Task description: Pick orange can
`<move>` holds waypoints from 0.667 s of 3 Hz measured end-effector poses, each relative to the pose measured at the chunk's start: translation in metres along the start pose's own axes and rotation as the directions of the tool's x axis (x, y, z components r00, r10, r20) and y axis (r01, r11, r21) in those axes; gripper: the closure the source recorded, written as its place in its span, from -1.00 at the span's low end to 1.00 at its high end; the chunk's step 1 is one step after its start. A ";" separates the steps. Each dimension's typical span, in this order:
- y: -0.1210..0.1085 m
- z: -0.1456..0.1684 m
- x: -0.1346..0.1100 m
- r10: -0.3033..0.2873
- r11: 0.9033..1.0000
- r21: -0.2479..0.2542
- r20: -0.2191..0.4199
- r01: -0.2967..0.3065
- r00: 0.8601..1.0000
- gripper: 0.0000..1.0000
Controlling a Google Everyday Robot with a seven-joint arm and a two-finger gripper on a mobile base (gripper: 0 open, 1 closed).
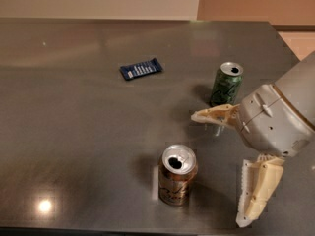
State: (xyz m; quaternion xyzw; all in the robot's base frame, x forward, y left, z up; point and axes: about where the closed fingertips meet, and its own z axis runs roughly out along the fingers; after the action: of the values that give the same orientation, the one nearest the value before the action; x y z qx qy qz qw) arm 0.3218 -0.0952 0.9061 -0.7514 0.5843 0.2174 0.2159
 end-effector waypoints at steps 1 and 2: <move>-0.001 0.012 -0.009 -0.024 0.999 -0.032 0.026 0.025 0.999 -1.00; -0.003 0.022 -0.017 -0.042 0.997 -0.060 0.039 0.045 0.998 -1.00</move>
Offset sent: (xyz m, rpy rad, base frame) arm -0.0034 0.0401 -0.0135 0.0371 0.0661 0.1194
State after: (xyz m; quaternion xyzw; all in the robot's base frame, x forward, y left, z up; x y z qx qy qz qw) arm 0.3195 -0.0682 0.8989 -0.7660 0.5567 0.2445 0.2085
